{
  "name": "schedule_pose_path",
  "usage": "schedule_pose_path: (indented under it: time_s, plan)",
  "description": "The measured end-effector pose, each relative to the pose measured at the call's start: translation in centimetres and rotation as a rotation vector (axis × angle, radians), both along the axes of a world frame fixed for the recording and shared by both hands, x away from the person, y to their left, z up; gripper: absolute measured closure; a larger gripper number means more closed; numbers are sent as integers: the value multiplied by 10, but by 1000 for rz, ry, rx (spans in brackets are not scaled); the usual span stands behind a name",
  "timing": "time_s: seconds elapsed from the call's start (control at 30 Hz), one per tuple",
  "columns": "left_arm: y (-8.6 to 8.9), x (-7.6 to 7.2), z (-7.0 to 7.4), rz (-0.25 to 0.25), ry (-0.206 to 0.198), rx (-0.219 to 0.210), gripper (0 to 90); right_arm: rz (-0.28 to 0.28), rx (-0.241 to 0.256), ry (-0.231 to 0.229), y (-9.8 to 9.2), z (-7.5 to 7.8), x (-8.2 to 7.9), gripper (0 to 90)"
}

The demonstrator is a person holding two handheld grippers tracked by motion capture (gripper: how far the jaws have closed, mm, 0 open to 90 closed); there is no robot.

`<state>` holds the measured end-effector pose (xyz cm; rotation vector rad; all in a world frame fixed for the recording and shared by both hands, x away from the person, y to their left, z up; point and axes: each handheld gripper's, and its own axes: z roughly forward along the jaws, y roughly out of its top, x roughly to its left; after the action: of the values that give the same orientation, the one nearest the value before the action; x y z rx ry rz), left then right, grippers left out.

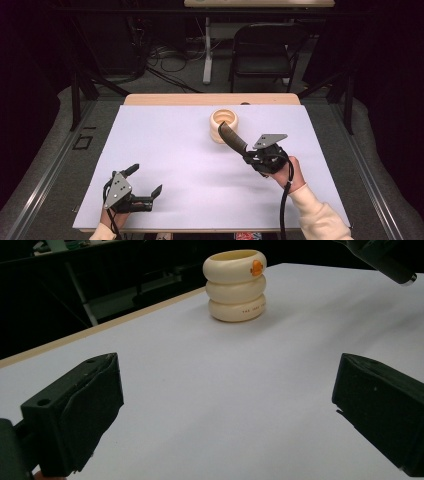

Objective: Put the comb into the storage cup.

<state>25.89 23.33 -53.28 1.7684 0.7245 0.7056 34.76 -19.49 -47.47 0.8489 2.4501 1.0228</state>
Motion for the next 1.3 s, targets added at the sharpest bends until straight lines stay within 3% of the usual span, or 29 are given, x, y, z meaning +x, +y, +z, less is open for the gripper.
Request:
schedule_pose_path:
  time_s: [0.7,1.3]
  plan:
    - [0,0,0,3,0,-2,0,-23,28,-43,-4,0,4,721]
    - [0,0,0,3,0,0,0,-48,87,-59,-5,-1,12,721]
